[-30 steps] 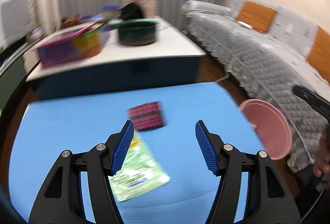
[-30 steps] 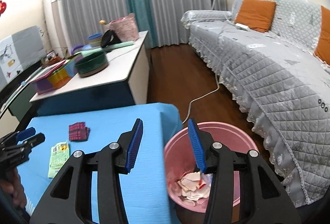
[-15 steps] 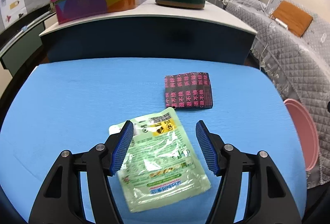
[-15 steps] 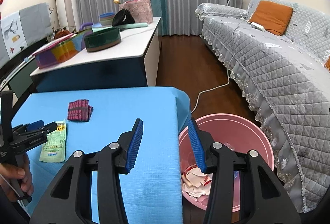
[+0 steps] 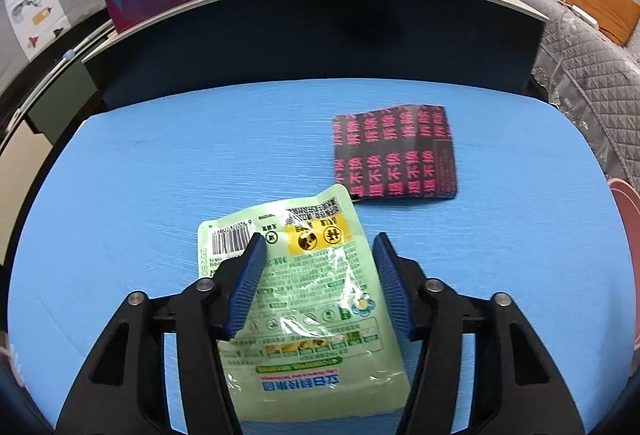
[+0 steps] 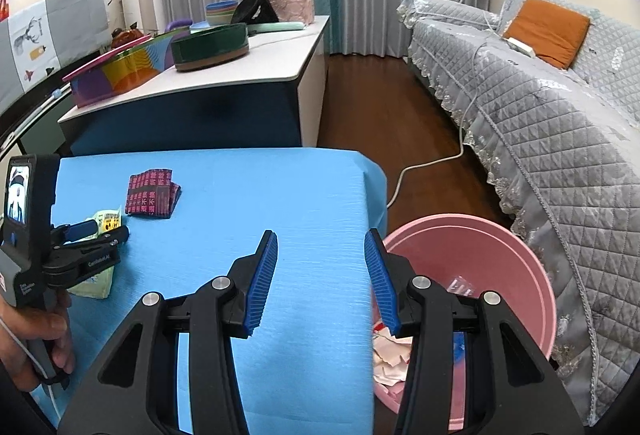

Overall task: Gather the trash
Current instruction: 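Grasp the green snack wrapper with the left gripper while the right grasps the pink-black packet, then lift both items and carry them over the pink bin with both grippers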

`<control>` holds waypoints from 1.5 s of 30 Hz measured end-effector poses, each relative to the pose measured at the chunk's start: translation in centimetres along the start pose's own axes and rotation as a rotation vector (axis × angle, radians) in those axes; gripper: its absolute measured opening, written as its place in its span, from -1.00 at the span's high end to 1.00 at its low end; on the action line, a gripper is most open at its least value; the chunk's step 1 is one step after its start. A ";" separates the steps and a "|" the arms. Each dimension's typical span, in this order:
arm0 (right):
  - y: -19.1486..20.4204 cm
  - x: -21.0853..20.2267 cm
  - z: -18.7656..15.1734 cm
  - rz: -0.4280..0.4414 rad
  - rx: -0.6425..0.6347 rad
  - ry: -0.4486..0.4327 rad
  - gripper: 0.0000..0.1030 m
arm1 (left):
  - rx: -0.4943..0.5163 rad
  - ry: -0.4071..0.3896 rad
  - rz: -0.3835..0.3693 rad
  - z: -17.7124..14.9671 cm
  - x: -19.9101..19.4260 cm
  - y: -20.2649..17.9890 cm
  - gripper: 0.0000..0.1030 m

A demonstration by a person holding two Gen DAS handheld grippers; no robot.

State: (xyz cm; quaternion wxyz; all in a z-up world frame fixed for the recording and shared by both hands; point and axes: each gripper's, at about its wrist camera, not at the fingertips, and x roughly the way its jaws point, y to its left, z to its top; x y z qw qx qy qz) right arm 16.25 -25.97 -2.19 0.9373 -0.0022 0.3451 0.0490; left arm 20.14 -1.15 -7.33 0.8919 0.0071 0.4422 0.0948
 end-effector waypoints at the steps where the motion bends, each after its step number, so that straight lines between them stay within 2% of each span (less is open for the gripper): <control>1: 0.3 0.3 0.0 0.014 -0.002 0.001 0.10 | -0.006 0.004 0.004 0.0 0.0 0.3 0.06; 5: 1.5 1.3 0.2 0.084 -0.002 0.009 0.10 | -0.024 0.014 0.010 0.1 0.2 1.4 0.27; 7: 2.4 1.9 0.4 0.137 -0.001 0.016 0.10 | -0.034 0.017 0.014 0.1 0.2 2.0 0.43; 10: 3.9 2.6 0.8 0.207 -0.003 0.024 0.10 | -0.050 0.015 0.024 0.2 0.1 3.3 0.77; 12: 4.9 3.2 1.1 0.248 -0.007 0.027 0.10 | -0.063 0.011 0.032 0.2 0.1 4.2 0.87; 19: 8.9 6.7 2.6 0.368 -0.019 0.070 0.10 | -0.107 -0.005 0.033 0.4 -0.3 6.6 0.88; 24: 10.9 10.5 3.9 0.409 -0.006 0.118 0.07 | -0.134 -0.007 0.028 0.5 -0.3 8.0 0.88; 30: 13.5 12.9 4.9 0.466 -0.046 0.144 0.06 | -0.156 -0.003 0.015 0.3 -0.3 8.8 0.88; 41: 15.5 14.7 4.9 0.440 -0.074 0.182 0.06 | -0.179 0.002 -0.018 0.3 -0.4 10.1 0.87; 45: 15.3 14.0 4.8 0.433 -0.067 0.159 0.24 | -0.178 0.008 -0.025 0.2 -0.3 10.2 0.85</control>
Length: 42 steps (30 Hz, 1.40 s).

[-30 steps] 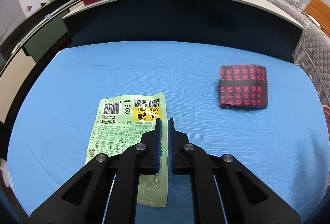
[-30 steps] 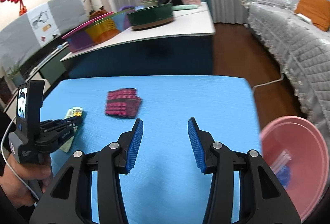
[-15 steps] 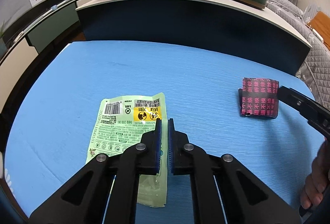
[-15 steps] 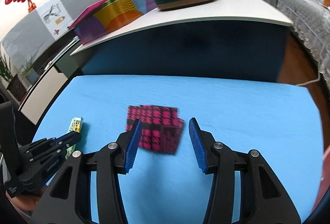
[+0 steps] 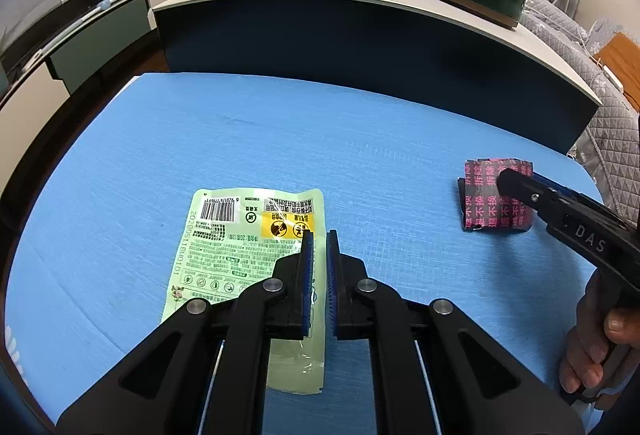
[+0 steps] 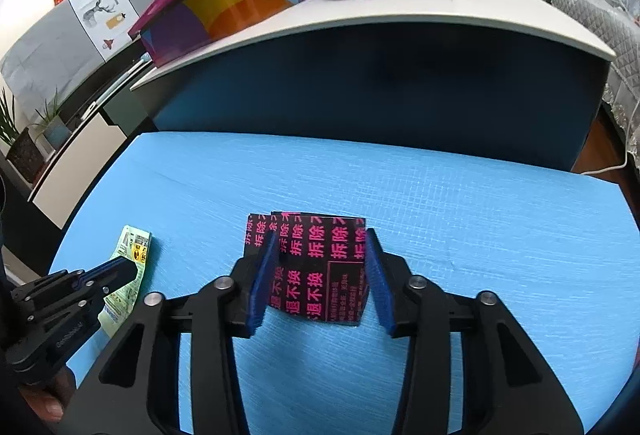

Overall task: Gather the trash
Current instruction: 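Lift both items and carry them over the pink bin with both grippers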

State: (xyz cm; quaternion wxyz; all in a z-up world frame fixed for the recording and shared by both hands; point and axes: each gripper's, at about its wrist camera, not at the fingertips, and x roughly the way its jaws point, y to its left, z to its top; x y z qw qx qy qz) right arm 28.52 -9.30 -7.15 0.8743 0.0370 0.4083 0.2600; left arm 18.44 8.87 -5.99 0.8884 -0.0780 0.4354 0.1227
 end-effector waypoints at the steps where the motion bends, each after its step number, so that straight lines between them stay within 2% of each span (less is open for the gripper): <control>1: -0.1 -0.3 -0.1 0.002 0.004 -0.003 0.28 | 0.003 0.001 0.001 0.0 0.0 0.0 0.80; 3: -0.2 -1.1 -0.4 0.001 0.008 -0.018 0.34 | 0.009 -0.008 0.014 -0.1 -0.1 0.0 0.45; 5: -0.3 -2.0 -0.7 0.005 0.011 -0.032 0.45 | 0.029 -0.019 0.034 -0.3 0.0 -0.2 0.26; 7: -0.4 -3.0 -1.1 0.022 0.025 -0.044 0.66 | 0.042 -0.015 0.039 -0.3 0.3 -0.4 0.26; 11: -0.1 -4.5 -2.1 0.023 0.019 -0.050 0.90 | 0.066 -0.008 0.060 0.0 1.1 -1.0 0.24; 19: -0.2 -7.3 -4.2 0.008 0.010 -0.054 0.92 | 0.113 -0.008 0.141 0.4 2.2 -2.1 0.24; 20: -0.3 -7.7 -4.4 0.006 0.011 -0.057 0.92 | 0.121 -0.010 0.151 0.4 2.2 -2.2 0.25; 22: -0.5 -8.7 -4.7 0.001 0.010 -0.062 0.92 | 0.123 -0.009 0.157 0.5 2.2 -2.2 0.44; 23: -0.6 -9.1 -4.9 -0.001 0.009 -0.065 0.92 | 0.124 -0.005 0.162 0.5 2.2 -2.2 0.64; 24: -0.7 -9.7 -5.1 -0.002 0.009 -0.068 0.92 | 0.121 -0.001 0.167 0.6 2.2 -2.1 0.74; 27: -0.7 -11.1 -5.5 -0.004 0.009 -0.078 0.92 | 0.115 -0.010 0.176 0.5 1.9 -2.0 0.90; 34: -0.3 -14.6 -6.5 -0.014 -0.002 -0.112 0.92 | 0.119 -0.081 0.158 0.0 -1.0 -2.7 0.94; 42: 1.1 -17.7 -7.3 -0.062 -0.029 -0.141 0.92 | 0.121 -0.161 0.073 -0.2 -5.2 -3.3 0.98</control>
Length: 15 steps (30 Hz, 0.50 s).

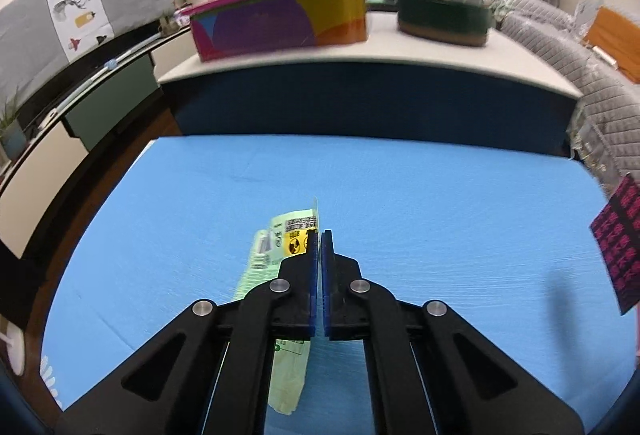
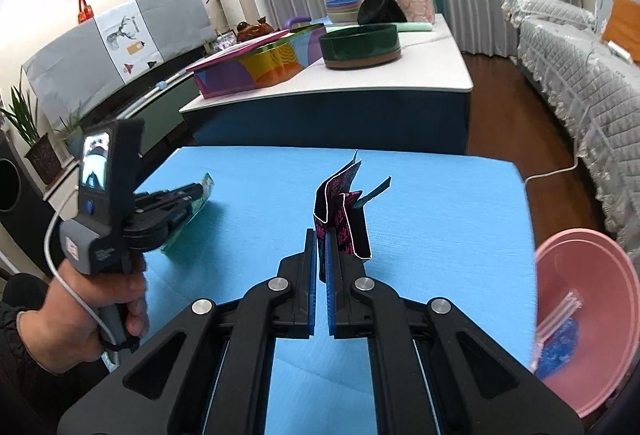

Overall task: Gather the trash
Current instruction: 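Lift both items and carry them over the pink bin with both grippers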

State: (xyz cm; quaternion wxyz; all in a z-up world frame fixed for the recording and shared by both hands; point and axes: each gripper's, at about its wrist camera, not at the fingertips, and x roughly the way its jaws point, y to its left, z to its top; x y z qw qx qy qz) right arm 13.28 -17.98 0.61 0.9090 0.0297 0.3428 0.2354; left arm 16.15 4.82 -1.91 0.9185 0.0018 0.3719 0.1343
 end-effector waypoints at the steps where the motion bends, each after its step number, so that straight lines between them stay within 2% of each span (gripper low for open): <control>1: 0.0 -0.4 -0.1 -0.005 0.001 -0.005 0.92 | 0.000 -0.006 -0.006 0.1 -0.3 0.0 0.98; 15: -0.7 -3.5 -1.4 -0.053 0.040 -0.044 0.92 | -0.013 -0.084 -0.166 0.7 -6.6 -0.3 0.99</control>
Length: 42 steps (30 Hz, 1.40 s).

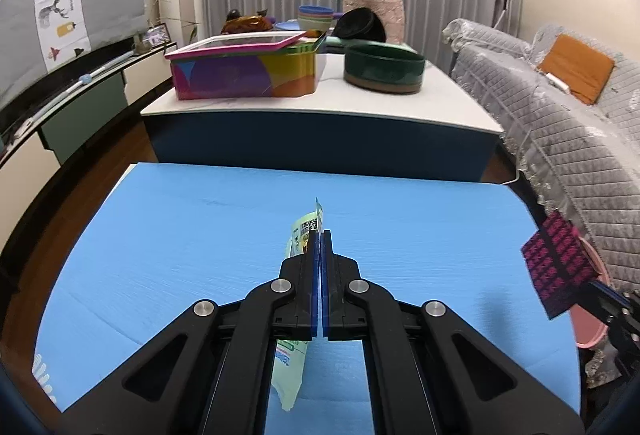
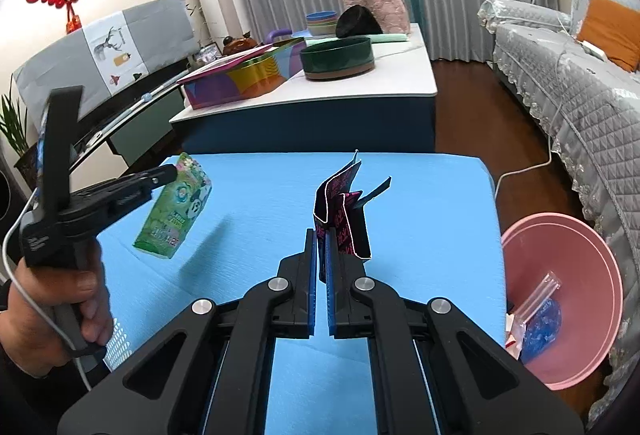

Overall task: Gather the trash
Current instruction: 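Lift both items and carry them over the pink bin with both grippers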

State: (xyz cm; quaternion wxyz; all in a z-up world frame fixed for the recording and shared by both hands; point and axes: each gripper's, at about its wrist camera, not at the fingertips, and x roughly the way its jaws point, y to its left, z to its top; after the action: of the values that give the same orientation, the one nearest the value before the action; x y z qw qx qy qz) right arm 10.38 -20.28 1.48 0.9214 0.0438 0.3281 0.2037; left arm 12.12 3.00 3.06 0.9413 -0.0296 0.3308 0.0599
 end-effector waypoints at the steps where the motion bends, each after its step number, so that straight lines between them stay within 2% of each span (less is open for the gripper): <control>1: 0.0 -0.2 0.0 -0.001 0.001 -0.002 0.92 | 0.001 -0.002 -0.008 0.0 -0.3 -0.1 0.99; 20: -2.1 -3.6 -0.1 -0.055 0.027 -0.065 0.92 | 0.061 -0.015 -0.089 0.0 -1.4 -4.1 0.99; 37: -7.3 -7.2 -0.2 -0.153 0.080 -0.122 0.92 | 0.128 -0.019 -0.134 -0.3 -1.8 -8.7 0.99; 42: -9.9 -8.6 -0.7 -0.191 0.135 -0.133 0.92 | 0.147 -0.025 -0.165 -0.4 -2.2 -10.2 0.99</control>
State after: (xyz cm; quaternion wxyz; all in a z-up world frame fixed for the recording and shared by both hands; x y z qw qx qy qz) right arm 7.36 -32.82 3.83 0.9512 0.0879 0.2821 0.0892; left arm 11.47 -7.33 4.28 0.9467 0.0130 0.3190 -0.0421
